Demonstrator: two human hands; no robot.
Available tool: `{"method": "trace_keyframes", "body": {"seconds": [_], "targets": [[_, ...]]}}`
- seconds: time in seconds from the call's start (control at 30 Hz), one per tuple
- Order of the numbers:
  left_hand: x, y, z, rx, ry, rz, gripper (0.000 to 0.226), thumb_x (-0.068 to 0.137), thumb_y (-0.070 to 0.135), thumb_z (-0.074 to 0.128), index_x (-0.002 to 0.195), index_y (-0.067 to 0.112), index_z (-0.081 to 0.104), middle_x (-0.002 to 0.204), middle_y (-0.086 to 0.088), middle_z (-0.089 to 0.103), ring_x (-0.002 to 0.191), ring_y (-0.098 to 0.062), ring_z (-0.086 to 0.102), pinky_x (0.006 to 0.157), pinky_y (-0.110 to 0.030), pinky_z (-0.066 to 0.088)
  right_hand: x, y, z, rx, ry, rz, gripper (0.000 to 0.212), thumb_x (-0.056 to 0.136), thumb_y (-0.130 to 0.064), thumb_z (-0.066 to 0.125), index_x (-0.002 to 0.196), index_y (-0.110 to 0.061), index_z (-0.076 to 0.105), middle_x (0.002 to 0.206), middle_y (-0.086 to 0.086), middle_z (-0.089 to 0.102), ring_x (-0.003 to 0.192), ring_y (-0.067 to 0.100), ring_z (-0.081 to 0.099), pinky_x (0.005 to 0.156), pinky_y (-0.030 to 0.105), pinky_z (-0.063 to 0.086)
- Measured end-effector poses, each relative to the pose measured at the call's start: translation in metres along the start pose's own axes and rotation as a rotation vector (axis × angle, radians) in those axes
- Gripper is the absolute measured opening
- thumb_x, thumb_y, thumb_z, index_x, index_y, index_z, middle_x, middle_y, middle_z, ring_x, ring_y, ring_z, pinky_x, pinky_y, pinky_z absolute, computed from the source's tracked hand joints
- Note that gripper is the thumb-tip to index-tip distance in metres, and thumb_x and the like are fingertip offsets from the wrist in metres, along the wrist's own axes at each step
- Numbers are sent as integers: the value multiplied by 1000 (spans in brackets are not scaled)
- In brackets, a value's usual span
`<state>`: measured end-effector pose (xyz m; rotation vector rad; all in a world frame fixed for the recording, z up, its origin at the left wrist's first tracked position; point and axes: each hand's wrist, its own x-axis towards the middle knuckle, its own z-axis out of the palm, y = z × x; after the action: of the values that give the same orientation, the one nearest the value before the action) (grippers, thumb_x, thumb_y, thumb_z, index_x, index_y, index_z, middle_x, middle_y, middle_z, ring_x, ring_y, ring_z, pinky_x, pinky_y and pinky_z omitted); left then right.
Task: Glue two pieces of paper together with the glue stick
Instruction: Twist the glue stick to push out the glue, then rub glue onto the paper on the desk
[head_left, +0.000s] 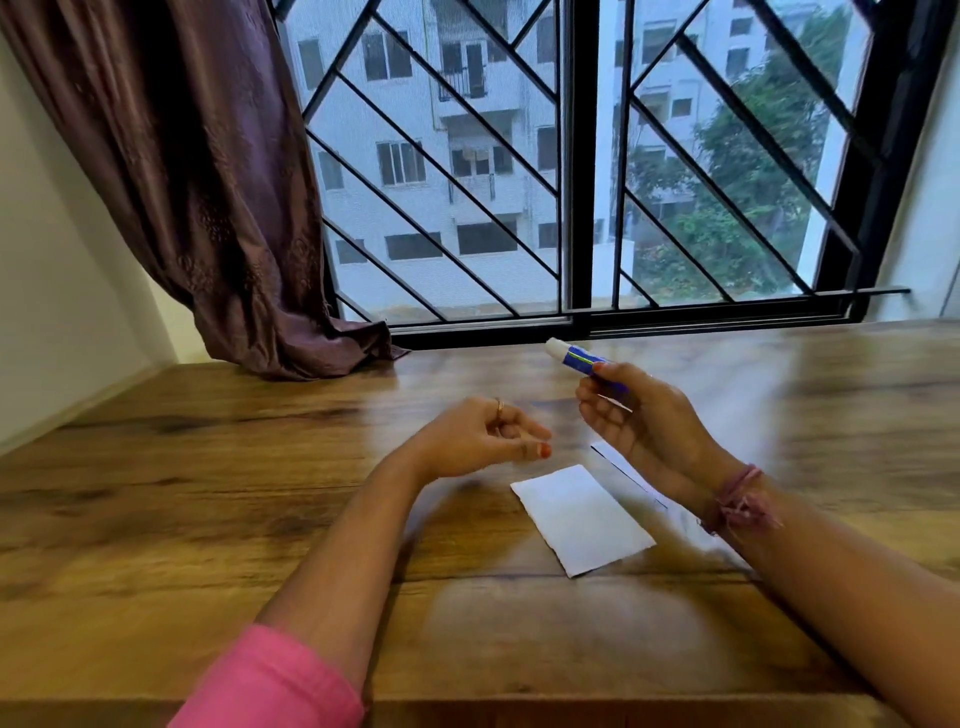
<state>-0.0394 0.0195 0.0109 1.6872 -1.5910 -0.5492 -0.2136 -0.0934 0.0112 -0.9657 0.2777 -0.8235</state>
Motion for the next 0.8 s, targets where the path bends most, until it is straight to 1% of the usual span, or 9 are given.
{"method": "trace_keyframes", "body": {"seconds": [0.03,0.1,0.17,0.23,0.37,0.47,0.6,0.67,0.8], "targets": [[-5,-2,0,38,-43,-6,28,80,36,74,105,24,70,70,-1,65,71,-7,55,70,-26,45,0,-1,-1,23,11,19,17,87,-13,60,97,-1,68,72,6,68,66,14,68,67,25,58],[-12,-6,2,94,-82,5,33,82,36,71,114,27,67,68,2,52,63,7,51,63,-11,38,1,-2,-3,59,37,50,17,86,-16,60,94,-2,67,65,3,65,58,10,64,62,24,57],[-16,-7,7,182,-80,27,35,85,41,67,119,35,63,68,4,47,57,7,46,54,-7,33,0,-3,-3,91,60,88,18,86,-20,58,88,-4,65,59,1,61,52,9,60,57,23,55],[-16,-6,11,273,-110,5,36,86,49,62,121,43,59,69,5,45,56,2,44,52,-11,33,-1,-2,-2,105,68,124,20,85,-23,57,84,-4,64,57,2,62,51,10,61,55,23,55],[-14,-7,16,347,-147,-25,37,83,55,61,118,44,61,66,4,38,54,-2,39,53,-20,29,-6,1,-2,61,34,153,22,85,-22,55,91,-2,62,61,4,63,55,11,63,58,26,57],[-13,-7,19,346,-105,-1,35,80,55,64,113,41,64,60,6,37,51,-2,40,51,-19,28,-10,0,-1,40,27,139,19,86,-21,54,89,-4,60,60,3,61,54,10,62,60,29,58],[-11,-9,25,362,-22,48,33,77,56,68,103,35,65,56,11,40,49,-1,42,51,-19,30,-20,-6,-4,44,60,144,16,85,-22,55,81,-7,57,56,4,58,50,12,58,66,40,60],[-10,-10,29,372,10,59,36,76,57,69,100,30,64,58,12,44,52,-1,44,53,-21,32,-29,-5,-8,15,66,179,16,84,-24,55,79,-8,56,57,5,59,49,12,58,68,45,60],[-7,-9,34,403,45,47,44,75,61,67,99,25,61,63,13,49,57,1,47,52,-21,30,-45,1,-17,-103,47,203,19,82,-24,55,82,-6,60,61,6,62,53,13,60,80,51,57]]}}
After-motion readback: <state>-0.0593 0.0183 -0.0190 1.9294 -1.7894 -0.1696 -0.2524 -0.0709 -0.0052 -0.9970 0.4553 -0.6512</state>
